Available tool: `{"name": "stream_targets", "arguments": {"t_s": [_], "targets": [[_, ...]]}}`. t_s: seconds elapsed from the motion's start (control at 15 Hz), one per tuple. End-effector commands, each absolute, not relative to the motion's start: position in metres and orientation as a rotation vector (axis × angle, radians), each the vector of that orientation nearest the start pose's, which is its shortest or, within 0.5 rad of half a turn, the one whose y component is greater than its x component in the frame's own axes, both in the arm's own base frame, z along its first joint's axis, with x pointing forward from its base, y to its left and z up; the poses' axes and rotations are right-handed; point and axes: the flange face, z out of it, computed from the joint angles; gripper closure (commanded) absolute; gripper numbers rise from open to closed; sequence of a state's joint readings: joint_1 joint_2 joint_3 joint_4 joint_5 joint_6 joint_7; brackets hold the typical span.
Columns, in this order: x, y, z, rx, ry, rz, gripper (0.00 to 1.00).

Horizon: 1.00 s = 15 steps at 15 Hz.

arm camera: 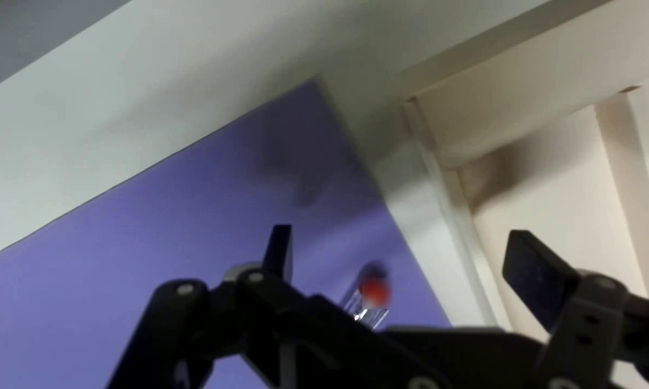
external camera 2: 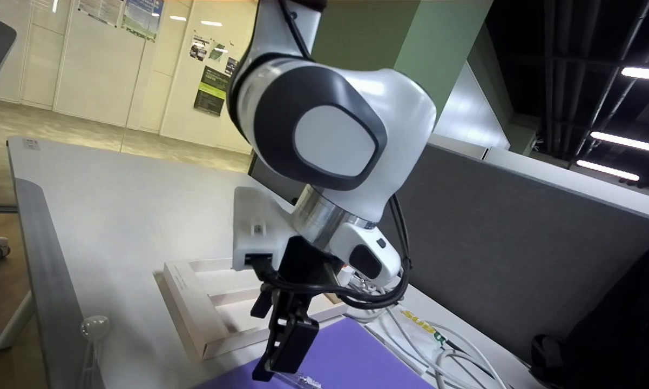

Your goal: Move the silver object to the right compartment of the box

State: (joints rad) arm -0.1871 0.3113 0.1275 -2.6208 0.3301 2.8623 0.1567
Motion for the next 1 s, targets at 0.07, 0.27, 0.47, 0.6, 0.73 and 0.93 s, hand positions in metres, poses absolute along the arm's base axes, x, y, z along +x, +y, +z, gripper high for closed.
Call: {"name": "stream_targets", "arguments": {"t_s": [0.07, 0.27, 0.47, 0.6, 0.73, 0.93], "targets": [[0.421, -0.061, 0.146, -2.880, 0.843, 0.095, 0.00], [0.424, -0.069, 0.142, -2.899, 0.879, 0.076, 0.00], [0.426, -0.073, 0.140, -2.909, 0.893, 0.069, 0.00], [0.428, -0.074, 0.139, -2.914, 0.902, 0.067, 0.00], [0.431, -0.076, 0.136, -2.920, 0.905, 0.062, 0.00], [0.434, -0.080, 0.130, -2.935, 0.908, 0.065, 0.00]]}}
